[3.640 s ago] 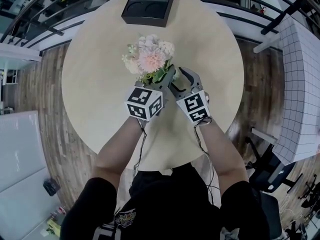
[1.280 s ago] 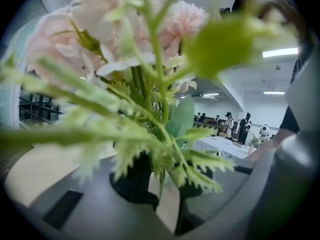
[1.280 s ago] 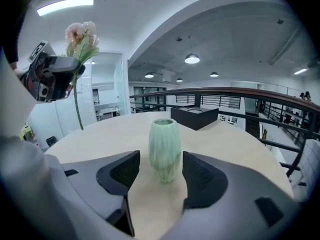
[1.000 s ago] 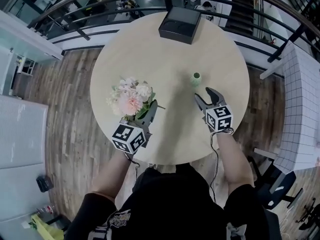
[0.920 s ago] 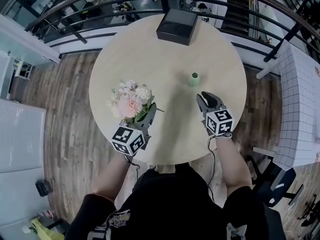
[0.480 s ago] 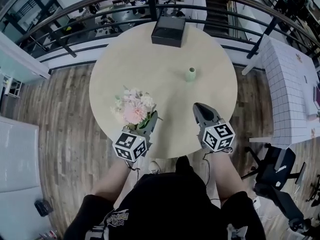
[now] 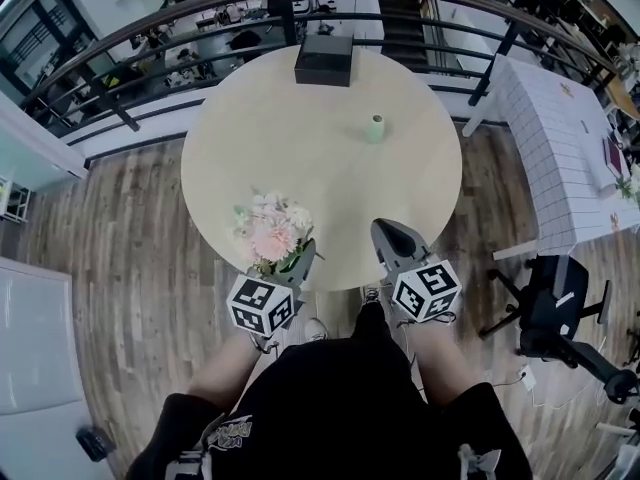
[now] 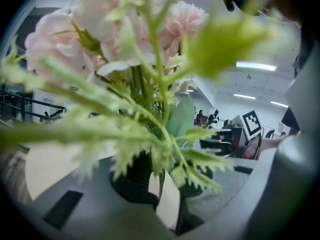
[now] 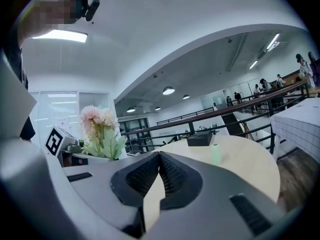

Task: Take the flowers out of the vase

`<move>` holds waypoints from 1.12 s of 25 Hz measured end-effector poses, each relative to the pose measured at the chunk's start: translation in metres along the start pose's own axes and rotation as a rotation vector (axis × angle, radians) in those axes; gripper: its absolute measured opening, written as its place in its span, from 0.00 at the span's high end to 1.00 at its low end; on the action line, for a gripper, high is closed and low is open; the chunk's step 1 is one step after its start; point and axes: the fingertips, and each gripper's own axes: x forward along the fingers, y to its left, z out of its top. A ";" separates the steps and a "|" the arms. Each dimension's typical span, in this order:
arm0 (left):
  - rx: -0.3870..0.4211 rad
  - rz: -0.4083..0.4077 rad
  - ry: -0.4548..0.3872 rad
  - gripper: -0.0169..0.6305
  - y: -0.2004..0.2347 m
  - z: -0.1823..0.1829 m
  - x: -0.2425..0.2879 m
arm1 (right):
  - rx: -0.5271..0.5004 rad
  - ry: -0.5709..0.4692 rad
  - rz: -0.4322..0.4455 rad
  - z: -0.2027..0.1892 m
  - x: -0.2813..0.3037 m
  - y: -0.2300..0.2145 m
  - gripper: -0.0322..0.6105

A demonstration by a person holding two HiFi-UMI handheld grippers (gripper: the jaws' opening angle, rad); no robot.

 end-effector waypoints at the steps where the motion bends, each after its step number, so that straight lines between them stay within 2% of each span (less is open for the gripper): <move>1: -0.001 -0.010 0.007 0.86 -0.002 -0.005 -0.006 | 0.003 0.003 -0.005 -0.005 -0.003 0.009 0.91; 8: -0.025 -0.048 0.053 0.86 -0.020 -0.044 -0.043 | 0.021 0.032 -0.031 -0.044 -0.037 0.060 0.91; 16: -0.066 -0.066 0.057 0.86 -0.039 -0.059 -0.058 | 0.021 0.061 -0.013 -0.063 -0.058 0.093 0.92; 28: -0.046 -0.075 0.065 0.86 -0.058 -0.064 -0.059 | 0.047 0.060 -0.020 -0.072 -0.072 0.090 0.92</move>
